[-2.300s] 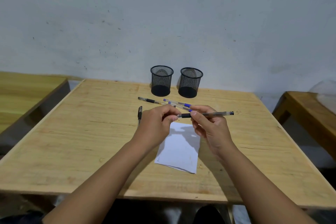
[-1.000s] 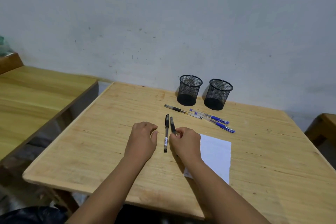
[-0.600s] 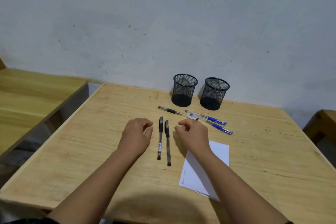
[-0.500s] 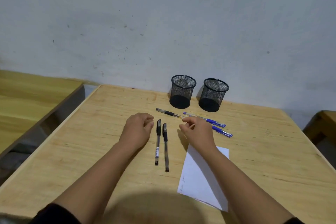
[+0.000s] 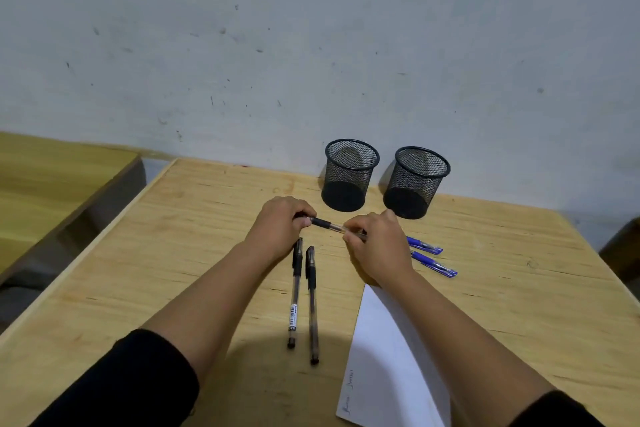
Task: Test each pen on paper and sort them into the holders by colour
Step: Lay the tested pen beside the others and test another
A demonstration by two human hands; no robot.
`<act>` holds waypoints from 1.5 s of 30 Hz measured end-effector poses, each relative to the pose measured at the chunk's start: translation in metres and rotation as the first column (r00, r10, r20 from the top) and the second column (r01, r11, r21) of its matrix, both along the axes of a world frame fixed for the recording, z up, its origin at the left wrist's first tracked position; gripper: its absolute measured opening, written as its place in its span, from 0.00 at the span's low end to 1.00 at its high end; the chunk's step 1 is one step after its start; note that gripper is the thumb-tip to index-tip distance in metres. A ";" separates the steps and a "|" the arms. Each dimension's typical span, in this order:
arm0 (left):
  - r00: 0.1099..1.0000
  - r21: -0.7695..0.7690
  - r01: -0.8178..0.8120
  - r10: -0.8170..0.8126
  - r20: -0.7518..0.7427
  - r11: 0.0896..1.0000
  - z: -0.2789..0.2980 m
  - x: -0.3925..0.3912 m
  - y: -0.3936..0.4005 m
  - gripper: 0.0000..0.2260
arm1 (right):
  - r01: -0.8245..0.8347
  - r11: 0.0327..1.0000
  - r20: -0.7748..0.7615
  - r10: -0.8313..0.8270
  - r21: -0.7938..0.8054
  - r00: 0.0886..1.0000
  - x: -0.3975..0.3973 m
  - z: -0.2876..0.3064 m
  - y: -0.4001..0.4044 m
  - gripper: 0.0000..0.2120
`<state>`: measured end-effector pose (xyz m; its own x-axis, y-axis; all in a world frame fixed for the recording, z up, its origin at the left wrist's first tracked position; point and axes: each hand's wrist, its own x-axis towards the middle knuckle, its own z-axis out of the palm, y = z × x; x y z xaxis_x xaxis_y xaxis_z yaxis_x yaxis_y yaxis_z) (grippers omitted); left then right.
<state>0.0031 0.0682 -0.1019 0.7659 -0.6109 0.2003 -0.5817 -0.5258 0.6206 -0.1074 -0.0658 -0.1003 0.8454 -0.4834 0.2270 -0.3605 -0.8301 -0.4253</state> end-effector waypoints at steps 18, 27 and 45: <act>0.988 -0.374 0.024 -0.078 -0.131 0.927 0.056 -0.073 0.017 0.05 | -0.324 0.388 0.434 -0.240 0.863 0.869 -0.062 0.064 0.027 0.04; 0.982 -0.396 -0.190 0.163 -0.100 0.898 0.078 -0.071 0.036 0.05 | -0.364 0.490 0.581 -0.424 0.792 0.695 -0.130 0.082 0.006 0.12; 0.995 0.001 0.096 -0.096 0.001 0.995 0.027 -0.119 0.006 0.06 | -0.207 0.436 0.337 -0.243 0.876 0.910 -0.163 0.044 0.010 0.06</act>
